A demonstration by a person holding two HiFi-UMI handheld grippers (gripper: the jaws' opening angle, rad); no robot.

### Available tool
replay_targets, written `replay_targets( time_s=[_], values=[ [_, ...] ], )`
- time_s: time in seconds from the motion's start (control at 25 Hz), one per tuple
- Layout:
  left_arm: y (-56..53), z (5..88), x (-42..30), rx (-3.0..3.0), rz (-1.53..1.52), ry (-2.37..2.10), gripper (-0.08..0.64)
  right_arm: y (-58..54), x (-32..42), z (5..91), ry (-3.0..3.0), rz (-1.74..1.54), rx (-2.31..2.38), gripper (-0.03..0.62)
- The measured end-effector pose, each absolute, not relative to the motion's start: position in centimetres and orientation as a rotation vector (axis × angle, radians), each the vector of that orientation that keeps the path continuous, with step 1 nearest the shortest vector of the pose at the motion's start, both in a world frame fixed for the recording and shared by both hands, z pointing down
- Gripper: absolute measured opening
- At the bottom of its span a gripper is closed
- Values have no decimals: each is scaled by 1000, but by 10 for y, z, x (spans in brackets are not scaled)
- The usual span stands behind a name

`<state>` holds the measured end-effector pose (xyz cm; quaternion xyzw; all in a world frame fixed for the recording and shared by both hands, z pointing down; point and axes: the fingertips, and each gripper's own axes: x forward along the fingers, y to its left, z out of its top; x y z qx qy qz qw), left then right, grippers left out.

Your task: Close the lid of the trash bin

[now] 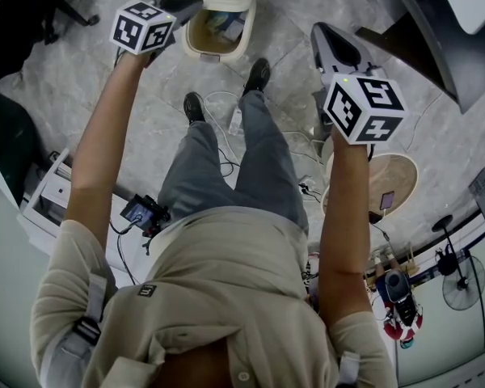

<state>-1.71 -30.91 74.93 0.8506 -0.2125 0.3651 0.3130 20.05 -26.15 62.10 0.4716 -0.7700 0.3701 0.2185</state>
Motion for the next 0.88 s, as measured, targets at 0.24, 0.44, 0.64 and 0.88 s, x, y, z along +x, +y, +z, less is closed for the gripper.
replay_targets(
  time_s=[0.24, 0.44, 0.64, 0.88],
  values=[
    [-249, 778, -29, 2139, 1014, -426, 57, -257, 188, 629, -2124, 1030, 1283, 26],
    [-215, 811, -42, 2053, 1057, -407, 27, -254, 182, 638, -2114, 1036, 1269, 26],
    [-188, 847, -47, 1968, 1097, -371, 21, -247, 180, 644, -2098, 1044, 1261, 26],
    [-163, 886, -51, 1894, 1133, -355, 21, -238, 177, 657, -2079, 1057, 1242, 26]
  ],
)
